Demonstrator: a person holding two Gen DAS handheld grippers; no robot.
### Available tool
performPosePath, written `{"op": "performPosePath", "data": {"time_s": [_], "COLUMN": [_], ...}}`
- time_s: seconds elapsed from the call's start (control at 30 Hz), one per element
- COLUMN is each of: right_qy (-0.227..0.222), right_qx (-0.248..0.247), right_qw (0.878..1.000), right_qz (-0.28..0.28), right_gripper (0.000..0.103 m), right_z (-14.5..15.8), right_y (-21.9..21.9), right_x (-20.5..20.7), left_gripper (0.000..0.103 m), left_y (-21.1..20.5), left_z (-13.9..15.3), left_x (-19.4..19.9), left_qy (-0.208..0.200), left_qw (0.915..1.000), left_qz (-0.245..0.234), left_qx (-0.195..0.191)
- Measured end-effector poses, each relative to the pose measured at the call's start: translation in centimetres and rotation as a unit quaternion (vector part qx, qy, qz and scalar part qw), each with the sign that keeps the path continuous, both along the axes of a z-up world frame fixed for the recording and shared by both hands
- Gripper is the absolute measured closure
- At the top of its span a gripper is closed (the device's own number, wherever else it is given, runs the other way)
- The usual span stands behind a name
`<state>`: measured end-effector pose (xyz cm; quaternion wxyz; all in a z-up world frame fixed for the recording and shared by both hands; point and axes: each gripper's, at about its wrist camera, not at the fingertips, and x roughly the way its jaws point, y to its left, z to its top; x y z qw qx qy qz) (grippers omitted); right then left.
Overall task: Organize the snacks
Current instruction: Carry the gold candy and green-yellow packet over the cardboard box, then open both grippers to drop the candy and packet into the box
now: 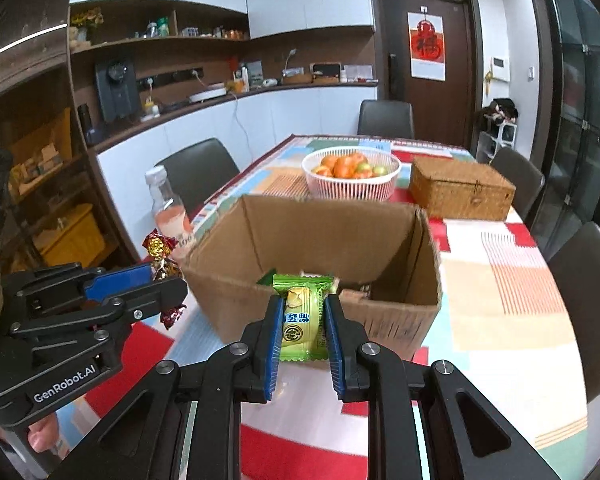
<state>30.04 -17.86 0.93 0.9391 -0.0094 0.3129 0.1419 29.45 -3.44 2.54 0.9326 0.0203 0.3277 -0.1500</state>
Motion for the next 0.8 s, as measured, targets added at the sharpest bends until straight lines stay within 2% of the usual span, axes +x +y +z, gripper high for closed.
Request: {"op": "performPosePath", "data": {"time_s": [0.37, 0.73, 0.77, 0.8], "right_qy": [-0.02, 0.005, 0.008, 0.011], "right_qx": [-0.003, -0.008, -0.009, -0.009], "right_qw": [1.0, 1.0, 1.0, 1.0], "right_qz": [-0.006, -0.02, -0.021, -0.023], "right_gripper": [0.081, 0.081, 0.081, 0.081], "right_z": [2.0, 1.3, 1.1, 1.0], "right_y": [-0.1, -0.7, -0.8, -0.9], "right_x": [2.9, 6.7, 7.1, 7.4], "left_gripper": [0.081, 0.08, 0.08, 0.073], "left_y": [-0.7, -2.0, -2.1, -2.2], "left_z": [1.8, 0.9, 0.8, 0.8], "left_x": [4.1, 8.4, 8.6, 8.9], "left_qy": [-0.003, 0.024, 0.024, 0.022], "left_qw": [1.0, 0.9997, 0.9997, 0.9997], "left_qz": [-0.002, -0.005, -0.002, 0.004], "left_qx": [-0.006, 0.004, 0.006, 0.01]}}
